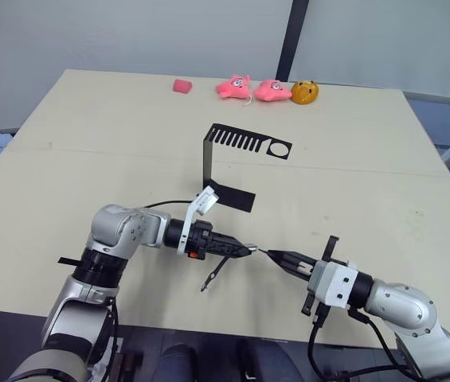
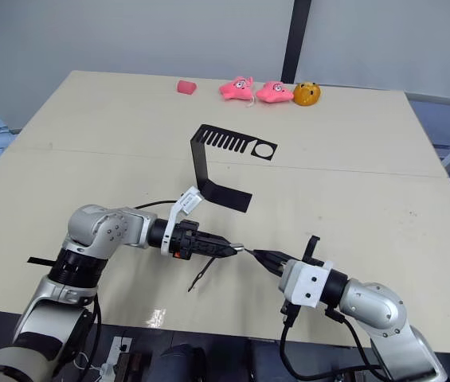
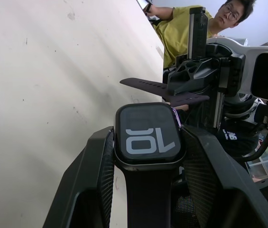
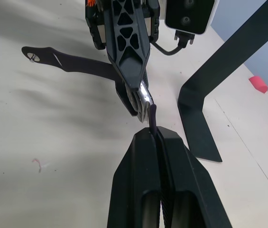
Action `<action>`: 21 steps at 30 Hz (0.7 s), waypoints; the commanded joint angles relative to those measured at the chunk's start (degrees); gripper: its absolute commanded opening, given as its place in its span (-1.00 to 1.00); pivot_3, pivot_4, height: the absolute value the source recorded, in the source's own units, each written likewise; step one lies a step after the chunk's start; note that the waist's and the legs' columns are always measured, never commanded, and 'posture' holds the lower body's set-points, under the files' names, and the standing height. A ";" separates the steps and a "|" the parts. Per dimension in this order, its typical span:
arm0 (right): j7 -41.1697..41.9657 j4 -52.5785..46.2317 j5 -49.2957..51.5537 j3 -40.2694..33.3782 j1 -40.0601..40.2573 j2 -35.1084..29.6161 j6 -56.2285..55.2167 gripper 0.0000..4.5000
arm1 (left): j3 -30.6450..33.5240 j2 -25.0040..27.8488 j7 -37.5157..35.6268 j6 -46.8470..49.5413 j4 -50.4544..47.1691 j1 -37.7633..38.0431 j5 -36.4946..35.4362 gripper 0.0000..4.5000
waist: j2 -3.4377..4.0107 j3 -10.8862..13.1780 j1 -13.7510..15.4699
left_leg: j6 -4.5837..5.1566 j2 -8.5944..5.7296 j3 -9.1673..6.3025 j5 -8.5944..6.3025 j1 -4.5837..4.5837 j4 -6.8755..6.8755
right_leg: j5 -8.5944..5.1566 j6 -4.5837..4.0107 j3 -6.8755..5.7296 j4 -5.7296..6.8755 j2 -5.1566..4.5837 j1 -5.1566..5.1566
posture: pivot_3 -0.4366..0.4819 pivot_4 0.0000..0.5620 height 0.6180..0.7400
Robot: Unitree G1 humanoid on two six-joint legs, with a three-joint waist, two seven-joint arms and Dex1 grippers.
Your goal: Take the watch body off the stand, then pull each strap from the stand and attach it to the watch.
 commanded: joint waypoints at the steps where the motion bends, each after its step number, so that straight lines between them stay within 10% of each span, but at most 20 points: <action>1: -0.57 -0.71 0.15 0.30 -0.20 0.73 -1.49 -1.00 | 0.26 -0.29 -0.33 -0.22 -1.63 -0.11 -1.52 -0.29 | 0.00 0.00 -0.01 | 0.00 0.00 0.00 0.00 0.00 0.00 | 0.00 0.00 0.00 0.00 0.00 0.00 | -0.05 -0.47 1.00; 21: -0.35 -0.32 -0.33 0.59 -0.42 1.33 -2.14 -1.00 | -0.35 -0.52 0.36 -0.47 -1.96 0.16 -0.98 -0.29 | 0.00 0.00 0.00 | 0.00 0.00 0.00 0.00 0.00 0.00 | 0.00 0.00 0.00 0.02 0.00 0.00 | -0.05 -0.47 1.00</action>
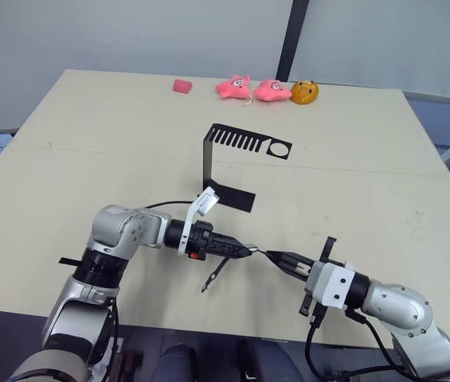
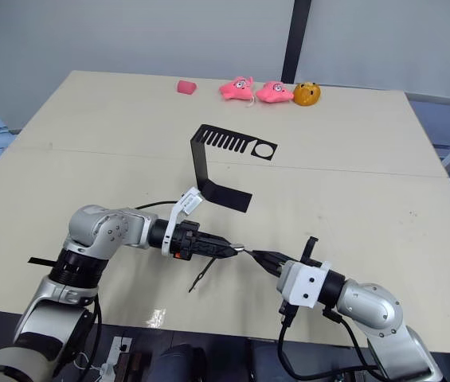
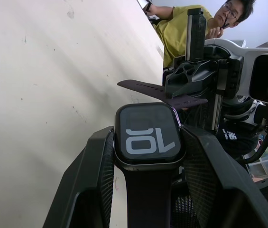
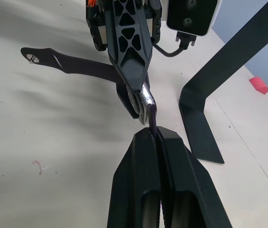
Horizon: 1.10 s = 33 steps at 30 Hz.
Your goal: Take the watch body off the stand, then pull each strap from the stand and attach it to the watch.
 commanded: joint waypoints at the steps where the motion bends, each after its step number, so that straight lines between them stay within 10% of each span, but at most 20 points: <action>1: -0.33 -1.07 0.39 0.05 -0.26 0.25 -1.09 -1.00 | -0.11 -0.42 0.26 -0.44 -1.96 0.06 -1.00 -0.29 | 0.00 0.00 0.00 | 0.00 0.00 0.00 0.00 0.00 0.00 | 0.00 0.00 0.00 0.00 0.00 0.00 | -0.05 -0.47 1.00; 33: -0.88 -0.57 -1.42 0.46 -1.18 0.89 -0.77 -1.00 | -0.26 -1.05 1.28 0.74 -3.56 0.09 -1.79 -0.29 | 0.00 0.00 -0.01 | 0.00 0.00 0.00 0.00 0.00 0.00 | 0.00 0.00 0.00 0.01 0.00 0.00 | -0.05 -0.47 1.00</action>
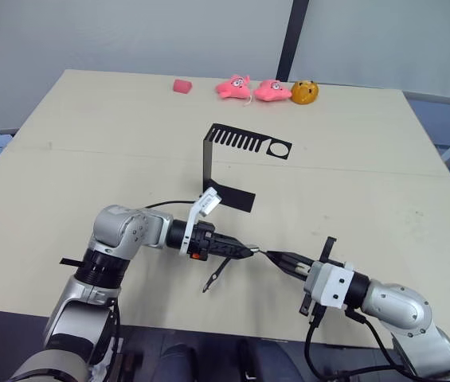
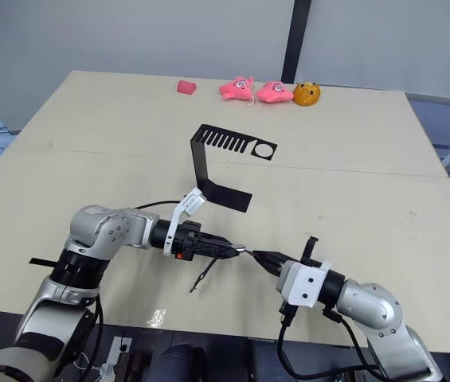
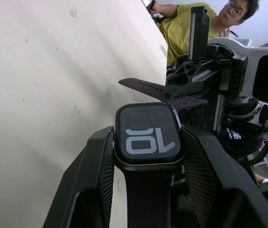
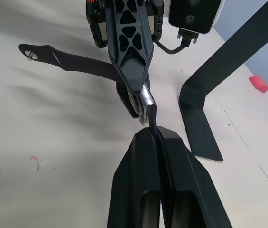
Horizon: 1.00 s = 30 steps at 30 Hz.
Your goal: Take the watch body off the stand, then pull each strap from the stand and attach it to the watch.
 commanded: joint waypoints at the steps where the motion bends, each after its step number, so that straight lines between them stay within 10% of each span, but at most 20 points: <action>1: -0.85 -0.95 -0.11 0.50 -0.92 0.54 -0.64 -1.00 | -0.20 -0.69 -0.11 0.22 -2.80 0.08 -1.80 -0.29 | 0.00 0.00 0.01 | 0.00 0.00 0.00 0.00 0.00 0.00 | 0.00 0.00 0.00 0.00 0.00 0.00 | -0.05 -0.47 1.00; 30: -1.32 0.78 -2.94 1.91 -3.26 2.08 -0.46 -1.00 | 0.42 -1.73 1.18 0.75 -2.82 0.02 -2.23 -0.29 | 0.00 0.00 -0.01 | 0.00 0.00 0.00 0.00 0.01 0.01 | 0.00 0.00 0.00 0.02 0.00 0.00 | -0.05 -0.47 1.00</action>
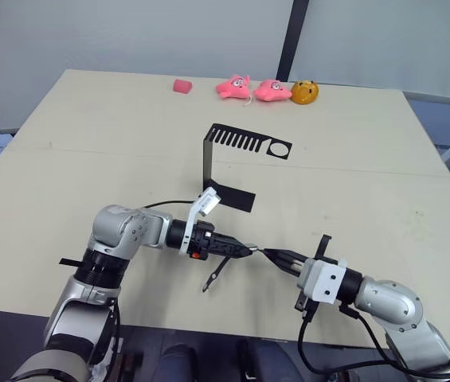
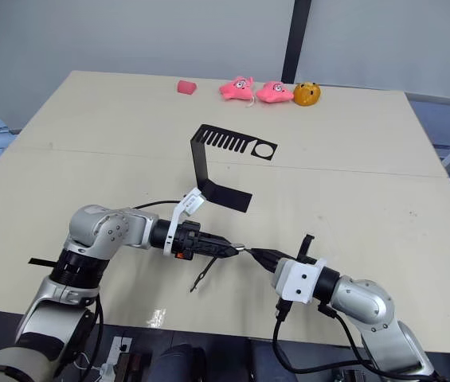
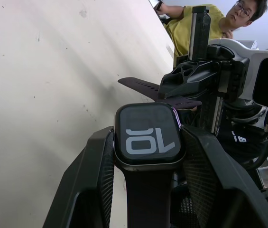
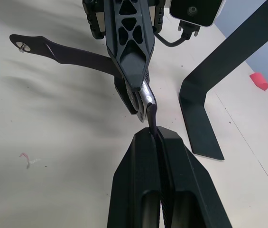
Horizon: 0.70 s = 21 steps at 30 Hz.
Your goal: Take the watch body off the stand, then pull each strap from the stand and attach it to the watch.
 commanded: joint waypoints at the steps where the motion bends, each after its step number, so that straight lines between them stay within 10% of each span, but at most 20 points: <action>1: -1.26 -1.25 -0.03 0.64 -1.19 0.80 -0.64 -1.00 | -0.07 -1.14 -0.58 0.08 -2.83 0.00 -2.25 -0.29 | 0.00 0.00 0.00 | 0.00 0.00 0.00 0.00 0.00 0.00 | 0.00 0.00 0.00 0.00 0.00 0.00 | -0.05 -0.47 1.00; 21: -1.40 0.19 -1.60 1.34 -2.87 2.61 -0.47 -1.00 | -0.34 -1.63 0.23 0.02 -2.89 -0.18 -2.39 -0.29 | 0.00 0.00 0.00 | 0.00 0.00 0.00 0.00 0.00 0.00 | 0.00 0.00 0.00 0.02 0.00 0.00 | -0.05 -0.47 1.00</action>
